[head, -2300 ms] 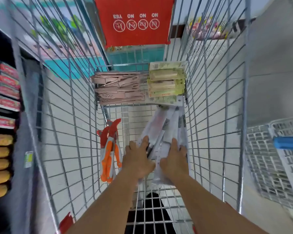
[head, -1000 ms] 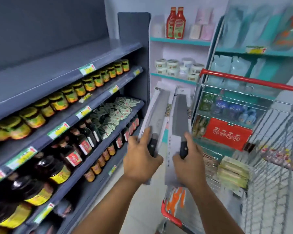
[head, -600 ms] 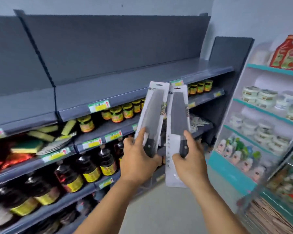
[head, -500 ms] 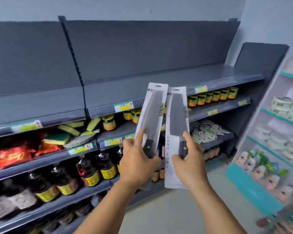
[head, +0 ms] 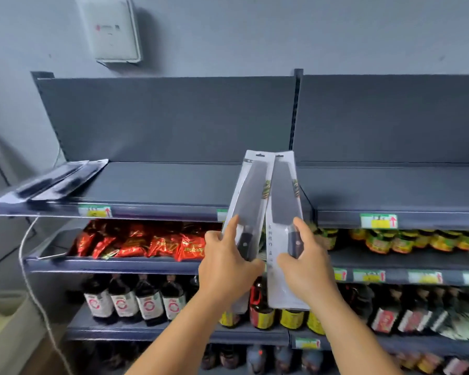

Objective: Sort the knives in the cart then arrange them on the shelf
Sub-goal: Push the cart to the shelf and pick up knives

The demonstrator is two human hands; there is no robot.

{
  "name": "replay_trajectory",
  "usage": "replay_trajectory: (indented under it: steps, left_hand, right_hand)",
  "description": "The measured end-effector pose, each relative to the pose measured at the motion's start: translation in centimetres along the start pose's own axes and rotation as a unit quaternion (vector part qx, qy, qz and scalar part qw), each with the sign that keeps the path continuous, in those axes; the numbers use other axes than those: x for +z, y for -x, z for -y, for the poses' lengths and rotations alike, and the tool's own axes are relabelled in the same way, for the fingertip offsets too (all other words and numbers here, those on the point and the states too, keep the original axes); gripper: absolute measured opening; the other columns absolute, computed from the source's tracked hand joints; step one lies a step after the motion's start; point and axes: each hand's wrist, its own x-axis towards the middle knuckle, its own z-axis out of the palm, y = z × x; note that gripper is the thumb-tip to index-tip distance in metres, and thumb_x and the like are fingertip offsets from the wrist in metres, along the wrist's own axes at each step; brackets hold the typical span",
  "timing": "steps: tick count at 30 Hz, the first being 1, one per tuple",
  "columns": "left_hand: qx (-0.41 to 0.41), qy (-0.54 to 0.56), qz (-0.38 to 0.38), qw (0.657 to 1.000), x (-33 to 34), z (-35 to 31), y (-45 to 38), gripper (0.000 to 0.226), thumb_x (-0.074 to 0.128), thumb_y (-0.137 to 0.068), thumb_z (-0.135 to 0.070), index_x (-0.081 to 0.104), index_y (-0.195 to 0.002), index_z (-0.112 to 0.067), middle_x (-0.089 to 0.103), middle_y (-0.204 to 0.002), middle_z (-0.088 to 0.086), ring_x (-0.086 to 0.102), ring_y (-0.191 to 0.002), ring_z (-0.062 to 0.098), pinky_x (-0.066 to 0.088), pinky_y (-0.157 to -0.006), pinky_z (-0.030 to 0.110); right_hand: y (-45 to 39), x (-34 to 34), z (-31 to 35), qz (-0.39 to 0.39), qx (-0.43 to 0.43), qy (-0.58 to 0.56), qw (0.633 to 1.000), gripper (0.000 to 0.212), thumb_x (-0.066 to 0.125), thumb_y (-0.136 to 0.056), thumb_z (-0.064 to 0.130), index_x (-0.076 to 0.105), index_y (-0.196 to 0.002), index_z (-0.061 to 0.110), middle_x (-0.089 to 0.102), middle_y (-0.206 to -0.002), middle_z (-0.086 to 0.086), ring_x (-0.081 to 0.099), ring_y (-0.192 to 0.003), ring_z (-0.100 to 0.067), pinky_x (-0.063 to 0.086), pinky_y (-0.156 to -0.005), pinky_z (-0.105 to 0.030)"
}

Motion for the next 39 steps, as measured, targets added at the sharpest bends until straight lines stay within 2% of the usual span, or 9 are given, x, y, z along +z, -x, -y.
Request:
replay_trajectory:
  steps: [9,13,19,23,27,30,33,35,39]
  left_hand:
    - [-0.081,-0.009,-0.045,0.996,-10.5,8.3,-6.1,0.083,0.066,-0.067,-0.039,0.022,-0.137,-0.05,0.034,-0.115,-0.002,0.057,-0.091,0.022,0.053,-0.076,0.034]
    - [-0.12,-0.027,-0.065,0.99,-13.9,11.4,-9.0,0.085,0.064,-0.067,-0.037,0.021,-0.14,-0.045,0.034,-0.124,0.001,0.058,-0.095,0.025,0.053,-0.08,0.036]
    - [-0.174,-0.065,-0.083,0.979,-17.5,15.4,-14.6,0.086,0.065,-0.07,-0.036,0.022,-0.144,-0.039,0.032,-0.128,0.003,0.057,-0.1,0.025,0.048,-0.078,0.031]
    - [-0.198,-0.098,-0.088,0.971,-19.2,17.2,-18.9,0.079,0.065,-0.07,-0.034,0.03,-0.141,-0.032,0.028,-0.126,0.004,0.052,-0.11,0.026,0.04,-0.078,0.029]
    - [-0.218,-0.13,-0.066,0.965,-20.3,18.6,-22.8,0.067,0.064,-0.069,-0.032,0.039,-0.131,-0.024,0.027,-0.122,0.006,0.052,-0.102,0.028,0.048,-0.082,0.034]
    - [-0.233,-0.16,-0.046,0.958,-20.6,19.3,-25.1,0.064,0.064,-0.07,-0.03,0.042,-0.13,-0.021,0.026,-0.125,0.009,0.052,-0.101,0.03,0.051,-0.083,0.038]
    - [-0.236,-0.191,-0.027,0.952,-20.9,20.0,-26.4,0.04,0.064,-0.072,-0.028,0.047,-0.107,-0.017,0.027,-0.125,0.012,0.048,-0.1,0.033,0.05,-0.082,0.039]
    - [-0.234,-0.218,-0.014,0.947,-20.9,20.9,-27.0,0.032,0.062,-0.073,-0.027,0.045,-0.097,-0.015,0.028,-0.123,0.012,0.044,-0.103,0.035,0.048,-0.084,0.039]
    - [-0.217,-0.24,0.004,0.946,-20.9,22.3,-27.4,0.036,0.057,-0.079,-0.031,0.049,-0.112,-0.016,0.032,-0.125,0.012,0.035,-0.114,0.036,0.039,-0.088,0.036]
  right_hand:
    - [-4.1,12.1,8.4,0.076,-0.049,0.005,0.996,0.072,0.059,-0.086,0.009,0.028,-0.147,0.033,0.038,-0.138,-0.002,0.044,-0.107,-0.014,0.042,-0.079,-0.029]
    - [-6.5,17.1,11.2,0.113,-0.058,0.004,0.992,0.073,0.059,-0.084,0.01,0.03,-0.146,0.034,0.041,-0.13,-0.003,0.051,-0.105,-0.023,0.055,-0.082,-0.043]
    - [-11.3,24.1,14.8,0.169,-0.078,0.03,0.982,0.07,0.054,-0.086,0.01,0.028,-0.147,0.028,0.041,-0.137,-0.005,0.045,-0.097,-0.015,0.039,-0.078,-0.024]
    - [-15.0,28.5,16.4,0.201,-0.075,0.03,0.976,0.071,0.054,-0.084,0.01,0.028,-0.148,0.025,0.044,-0.136,-0.007,0.052,-0.11,-0.023,0.043,-0.085,-0.026]
    - [-18.2,32.3,17.5,0.228,-0.067,0.045,0.97,0.065,0.051,-0.087,0.01,0.029,-0.146,0.023,0.045,-0.133,-0.007,0.054,-0.102,-0.024,0.044,-0.079,-0.029]
    - [-20.0,34.5,18.1,0.23,-0.061,0.079,0.968,0.04,0.051,-0.084,0.012,0.046,-0.122,0.02,0.053,-0.119,-0.009,0.057,-0.098,-0.029,0.047,-0.075,-0.031]
    - [-20.7,36.0,18.7,0.229,-0.059,0.138,0.962,0.014,0.05,-0.083,0.013,0.042,-0.094,0.017,0.055,-0.111,-0.012,0.054,-0.097,-0.032,0.042,-0.072,-0.03]
    - [-20.7,36.5,18.8,0.233,-0.059,0.165,0.956,0.014,0.048,-0.083,0.014,0.044,-0.097,0.015,0.054,-0.115,-0.012,0.051,-0.104,-0.033,0.045,-0.08,-0.034]
    - [-20.1,36.9,19.8,0.231,-0.057,0.217,0.947,0.011,0.044,-0.087,0.015,0.038,-0.095,0.014,0.045,-0.127,-0.009,0.039,-0.118,-0.032,0.041,-0.094,-0.038]
